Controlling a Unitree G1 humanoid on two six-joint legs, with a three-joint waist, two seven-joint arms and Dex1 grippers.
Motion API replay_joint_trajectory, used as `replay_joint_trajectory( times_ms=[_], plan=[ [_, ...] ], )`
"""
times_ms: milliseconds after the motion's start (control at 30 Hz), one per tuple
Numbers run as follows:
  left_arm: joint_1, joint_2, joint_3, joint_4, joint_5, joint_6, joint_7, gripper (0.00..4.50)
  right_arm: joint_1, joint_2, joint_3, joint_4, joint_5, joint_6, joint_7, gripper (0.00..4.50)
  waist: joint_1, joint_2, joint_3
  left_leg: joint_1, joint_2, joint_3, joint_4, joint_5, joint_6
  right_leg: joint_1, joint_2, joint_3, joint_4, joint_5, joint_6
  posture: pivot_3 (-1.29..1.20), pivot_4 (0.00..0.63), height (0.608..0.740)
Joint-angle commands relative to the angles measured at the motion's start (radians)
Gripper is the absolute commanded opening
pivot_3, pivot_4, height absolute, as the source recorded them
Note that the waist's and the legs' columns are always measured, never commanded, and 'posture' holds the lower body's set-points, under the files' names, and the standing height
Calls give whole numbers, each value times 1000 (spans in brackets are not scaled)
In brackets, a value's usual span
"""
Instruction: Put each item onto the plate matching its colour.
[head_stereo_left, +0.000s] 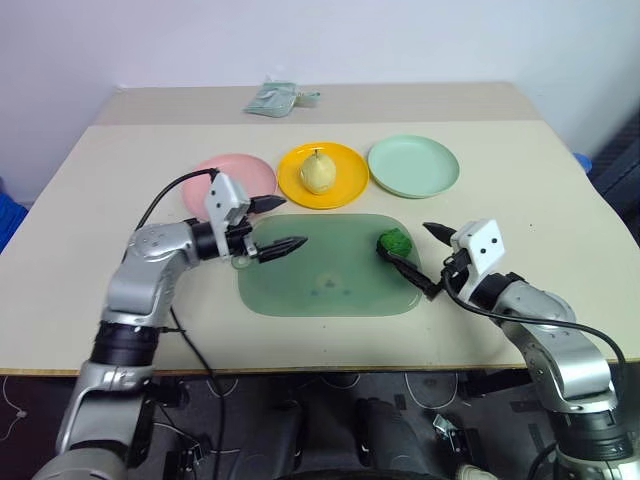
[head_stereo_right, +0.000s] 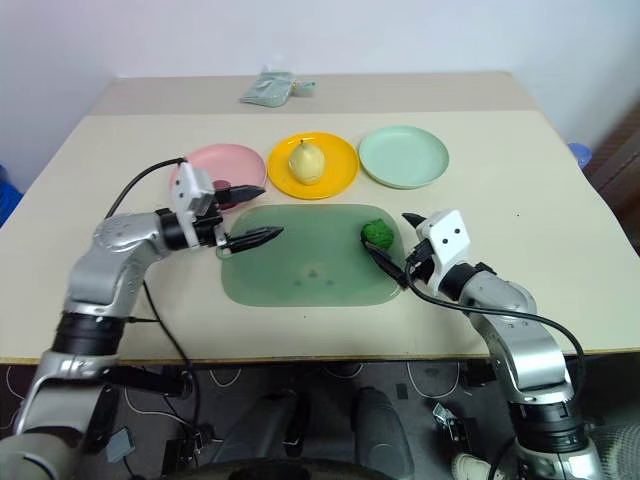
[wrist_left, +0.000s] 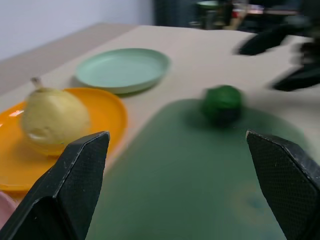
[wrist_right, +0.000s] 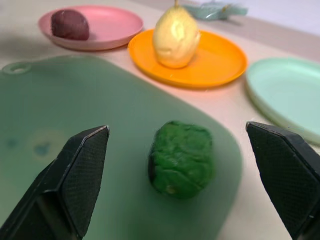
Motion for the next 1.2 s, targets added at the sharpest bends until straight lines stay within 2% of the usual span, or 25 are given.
replay_joint_trajectory(
  times_ms=[33, 200, 533, 633, 767, 867, 1000, 1200],
  plan=[
    [54, 77, 50, -133, -84, 36, -64, 4469, -33, 11, 6, 28, -14, -31, 17, 4500, 2, 0, 0, 0, 0, 0, 0, 0, 0, 0, 0, 0, 0, 0, 0, 0, 150, 740],
    [131, 149, 75, -223, -146, 61, -109, 4469, -67, 26, 30, 100, -39, -50, 36, 4500, 3, 0, 0, 1, 0, 0, -1, 0, 0, 1, 0, 0, -1, 0, 0, 0, 150, 740],
    [178, 186, 90, -289, -190, 72, -93, 4469, -94, 60, 41, 229, -64, -92, 55, 4500, 1, 0, 0, 2, 0, 0, -1, 0, 0, 1, 0, 0, -1, 0, 0, 0, 150, 740],
    [185, 187, 91, -302, -195, 76, -73, 4500, -109, 80, 42, 268, -72, -105, 54, 3611, 1, 1, 0, 2, 0, 0, -1, 0, 0, 1, 0, 0, -1, 0, 0, 0, 150, 740],
    [192, 187, 98, -323, -202, 88, -45, 4500, -140, 103, 36, 284, -70, -112, 51, 1706, 2, 1, 0, 2, 0, 0, -1, 0, 0, 1, 0, 0, -1, 0, -1, 0, 150, 740],
    [202, 188, 106, -324, -203, 84, -32, 4500, -172, 116, 26, 297, -62, -108, 52, 1706, 1, 1, 0, 2, 0, 0, -1, 0, 0, 1, 0, 0, -1, 0, -1, 0, 150, 740],
    [218, 172, 109, -336, -198, 78, 10, 4500, -320, 123, 2, 439, -66, -140, 57, 1706, -2, 1, 0, 2, 0, 0, -2, 0, 0, 2, 0, 0, -1, 0, -1, 0, 150, 740],
    [276, 149, 119, -404, -191, 74, 93, 4500, -698, 113, -7, 996, -172, -353, 13, 1706, -15, 1, 0, 3, 0, 1, -3, 0, -1, 1, 0, 0, -2, 0, -1, 0, 150, 740]
  ],
)
